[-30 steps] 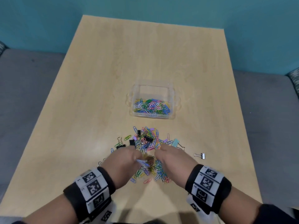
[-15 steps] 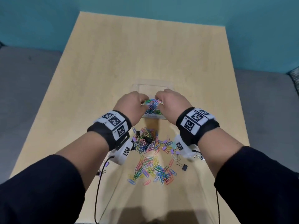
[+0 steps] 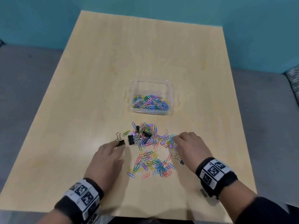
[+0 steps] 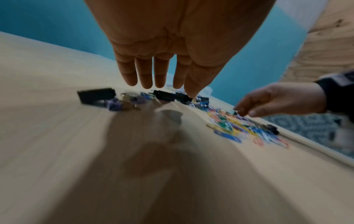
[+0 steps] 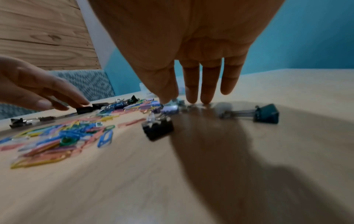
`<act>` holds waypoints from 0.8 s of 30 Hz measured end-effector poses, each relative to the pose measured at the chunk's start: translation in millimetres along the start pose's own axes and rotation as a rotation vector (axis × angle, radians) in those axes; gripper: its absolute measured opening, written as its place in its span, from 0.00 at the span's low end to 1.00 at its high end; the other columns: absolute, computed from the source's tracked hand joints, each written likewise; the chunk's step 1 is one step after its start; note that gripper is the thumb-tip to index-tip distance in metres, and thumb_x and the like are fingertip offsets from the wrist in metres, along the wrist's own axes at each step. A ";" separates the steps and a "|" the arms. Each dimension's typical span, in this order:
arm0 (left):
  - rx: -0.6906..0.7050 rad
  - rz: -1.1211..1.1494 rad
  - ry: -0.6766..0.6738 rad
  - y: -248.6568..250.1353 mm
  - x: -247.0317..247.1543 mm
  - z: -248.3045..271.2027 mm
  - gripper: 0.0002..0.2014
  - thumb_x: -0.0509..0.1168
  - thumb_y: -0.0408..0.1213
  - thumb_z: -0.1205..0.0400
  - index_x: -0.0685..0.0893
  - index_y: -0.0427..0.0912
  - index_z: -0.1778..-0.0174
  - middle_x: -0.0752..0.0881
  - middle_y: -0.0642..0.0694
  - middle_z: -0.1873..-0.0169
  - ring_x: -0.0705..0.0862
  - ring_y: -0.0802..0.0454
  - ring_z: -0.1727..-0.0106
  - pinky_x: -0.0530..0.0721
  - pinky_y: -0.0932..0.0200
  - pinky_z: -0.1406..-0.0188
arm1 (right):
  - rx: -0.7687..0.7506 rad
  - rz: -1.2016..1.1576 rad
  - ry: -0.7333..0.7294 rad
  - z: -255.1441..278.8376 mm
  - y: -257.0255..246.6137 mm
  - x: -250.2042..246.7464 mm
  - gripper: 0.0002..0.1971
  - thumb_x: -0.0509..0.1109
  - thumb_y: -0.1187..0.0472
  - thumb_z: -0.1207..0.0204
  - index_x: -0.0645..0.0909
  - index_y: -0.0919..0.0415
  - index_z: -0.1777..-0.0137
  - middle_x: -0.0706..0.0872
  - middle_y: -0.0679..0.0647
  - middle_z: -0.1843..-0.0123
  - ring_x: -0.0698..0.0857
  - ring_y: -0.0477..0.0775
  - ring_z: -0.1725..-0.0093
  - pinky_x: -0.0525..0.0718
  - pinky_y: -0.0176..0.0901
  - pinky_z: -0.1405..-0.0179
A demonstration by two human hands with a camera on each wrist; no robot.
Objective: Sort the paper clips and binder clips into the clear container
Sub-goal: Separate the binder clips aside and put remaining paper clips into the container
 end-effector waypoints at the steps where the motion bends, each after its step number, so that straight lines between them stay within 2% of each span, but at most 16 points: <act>1: 0.015 -0.031 -0.014 4.5 2.0 5.4 0.22 0.56 0.44 0.27 0.81 0.43 0.38 0.81 0.39 0.39 0.79 0.37 0.42 0.79 0.46 0.41 | -0.013 0.020 0.015 -1.8 -2.6 1.3 0.13 0.75 0.65 0.37 0.81 0.54 0.53 0.83 0.53 0.57 0.77 0.61 0.61 0.72 0.47 0.66; 3: 0.063 -0.062 -0.007 14.9 3.3 14.5 0.20 0.61 0.42 0.27 0.80 0.44 0.38 0.80 0.41 0.39 0.77 0.41 0.41 0.78 0.46 0.41 | 0.002 0.040 0.035 -5.2 -6.1 1.6 0.15 0.74 0.68 0.41 0.81 0.56 0.53 0.82 0.55 0.58 0.77 0.62 0.61 0.71 0.47 0.67; 6: 0.123 -0.050 0.019 26.1 3.8 23.9 0.24 0.73 0.34 0.32 0.80 0.43 0.39 0.81 0.41 0.40 0.78 0.41 0.42 0.79 0.47 0.42 | 0.093 0.040 0.002 -3.5 -7.5 -3.8 0.23 0.72 0.67 0.43 0.81 0.59 0.45 0.83 0.57 0.53 0.78 0.65 0.55 0.77 0.52 0.61; 10: 0.125 -0.091 0.003 24.1 5.8 33.6 0.25 0.72 0.37 0.31 0.79 0.44 0.37 0.80 0.41 0.38 0.78 0.39 0.39 0.80 0.45 0.40 | 0.207 0.047 -0.106 15.4 0.5 -4.6 0.34 0.73 0.62 0.41 0.73 0.59 0.30 0.78 0.57 0.39 0.73 0.64 0.39 0.75 0.55 0.44; 12: 0.120 -0.113 -0.012 21.4 6.5 38.5 0.26 0.75 0.37 0.32 0.79 0.43 0.37 0.80 0.40 0.38 0.79 0.38 0.40 0.81 0.43 0.40 | 0.259 0.036 -0.059 28.3 0.6 -5.3 0.31 0.66 0.60 0.39 0.75 0.62 0.31 0.79 0.58 0.39 0.74 0.66 0.39 0.75 0.57 0.43; 14: 0.117 -0.135 -0.024 20.5 6.4 42.4 0.29 0.78 0.37 0.36 0.80 0.42 0.38 0.80 0.39 0.38 0.80 0.37 0.41 0.82 0.42 0.42 | 0.225 0.027 0.003 39.9 -4.2 -1.8 0.29 0.56 0.60 0.38 0.78 0.60 0.34 0.81 0.59 0.41 0.76 0.66 0.40 0.77 0.59 0.43; 17: 0.120 -0.159 -0.047 18.9 10.1 47.3 0.30 0.79 0.38 0.38 0.80 0.42 0.39 0.81 0.38 0.39 0.81 0.37 0.42 0.83 0.42 0.43 | 0.121 0.075 -0.006 51.5 -12.4 11.0 0.28 0.59 0.65 0.37 0.78 0.54 0.33 0.80 0.59 0.41 0.75 0.67 0.36 0.76 0.63 0.39; 21: 0.121 -0.159 -0.070 17.2 16.8 53.5 0.29 0.78 0.39 0.36 0.81 0.43 0.38 0.80 0.40 0.38 0.79 0.38 0.40 0.83 0.43 0.45 | 0.259 0.059 0.026 54.8 -8.9 18.9 0.32 0.42 0.63 0.36 0.80 0.61 0.37 0.81 0.61 0.40 0.73 0.69 0.35 0.74 0.68 0.37; 24: 0.125 -0.169 -0.076 17.6 18.4 55.6 0.28 0.77 0.39 0.36 0.82 0.43 0.38 0.81 0.40 0.38 0.80 0.38 0.40 0.83 0.43 0.45 | 0.248 0.047 0.062 56.4 -13.0 18.0 0.31 0.43 0.64 0.35 0.79 0.63 0.37 0.80 0.62 0.40 0.73 0.71 0.34 0.71 0.69 0.35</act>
Point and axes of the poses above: each hand's wrist, its own z-axis away from the middle knuckle, its own x-axis out of the palm, y = z × x, the point moved 1 cm from there along -z, towards the middle knuckle
